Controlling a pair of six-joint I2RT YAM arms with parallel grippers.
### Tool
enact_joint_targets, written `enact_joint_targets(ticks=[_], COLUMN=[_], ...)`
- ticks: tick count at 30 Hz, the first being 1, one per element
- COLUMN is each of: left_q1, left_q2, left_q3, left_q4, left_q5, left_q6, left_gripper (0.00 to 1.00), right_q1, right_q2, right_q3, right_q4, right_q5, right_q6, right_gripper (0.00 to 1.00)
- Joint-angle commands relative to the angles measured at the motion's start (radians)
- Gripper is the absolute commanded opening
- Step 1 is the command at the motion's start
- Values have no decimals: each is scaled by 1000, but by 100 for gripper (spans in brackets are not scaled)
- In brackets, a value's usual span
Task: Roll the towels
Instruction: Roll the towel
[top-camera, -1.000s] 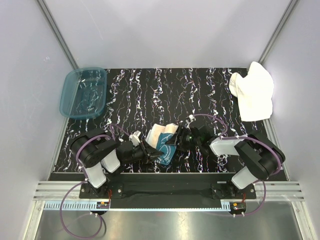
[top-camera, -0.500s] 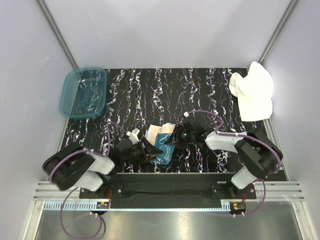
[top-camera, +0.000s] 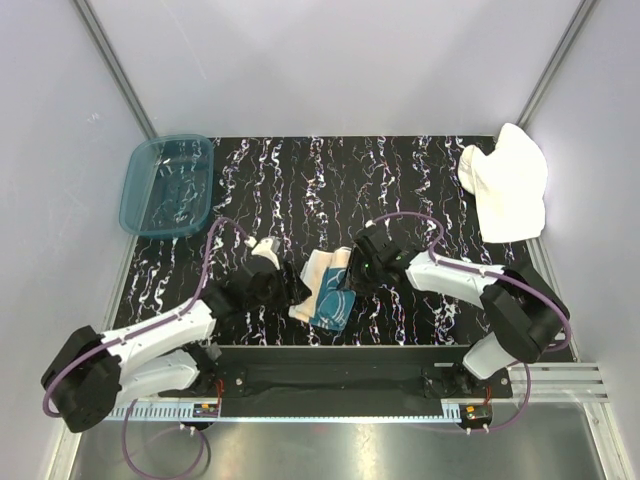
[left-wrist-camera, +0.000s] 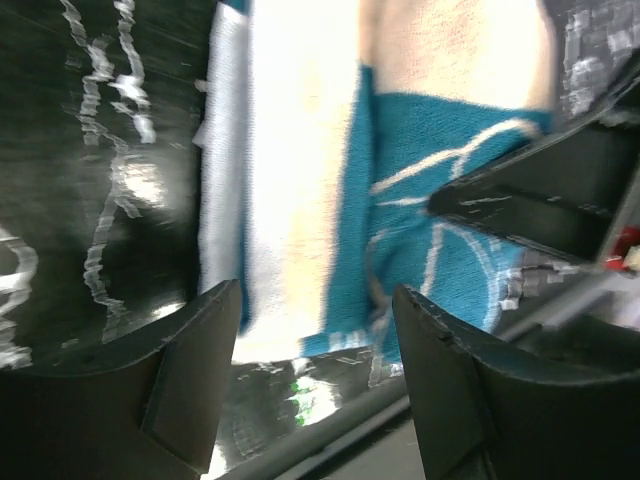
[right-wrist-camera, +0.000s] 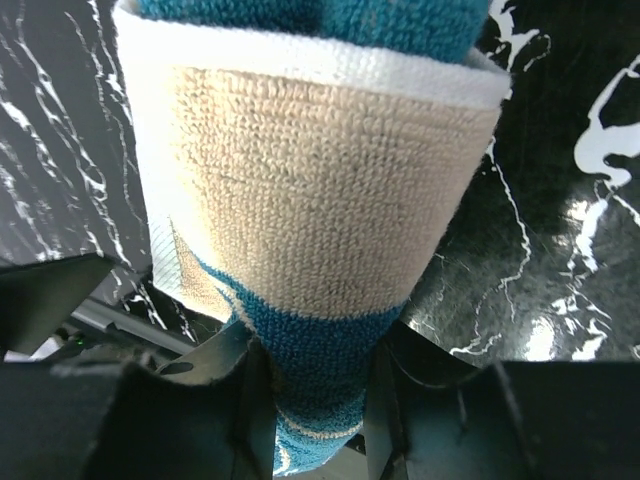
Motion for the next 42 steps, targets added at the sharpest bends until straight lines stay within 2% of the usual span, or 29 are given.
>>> enact_joint_targets(ticks=[1,3,6,13,16,18,30,37,40,42], left_q1=[-74,-128,-306,-558,-616,-625,-627,-627,-625,-625], left_q2=[-45,-45,2,217,290,326,573,559,551,559], left_q3=[108,140,229,375,427,459,490,408,383,386], left_q4=[-184,-236,-288,-310,-276,-270,-242,-206,-193,-189], left_q5=[-184,-296,-491,-663,-683,-688,-692,-653,-646,-643], left_q6=[140,172,209,223,220,216,234,177,168,172], left_gripper=[67,68,68,70,79,83,83,75,61,46], right_q1=[24,30,41,57,62,65,79,77,77,77], right_q2=[20,41,61,112,127,132,132,135,130,133], right_q3=[55,69,106,181,196,202,218,224,235,247], right_q4=[-163,-183,-229,-305,-313,-316,-329,-341,-350,-361], right_q5=[93,97,103,105,102,99,73,59,59,56], right_q6=[-33,-25,-16,-17,-20,-22,-30,-43,-49,-53], right_gripper=[27,27,27,28,29,29,29,30,31,32])
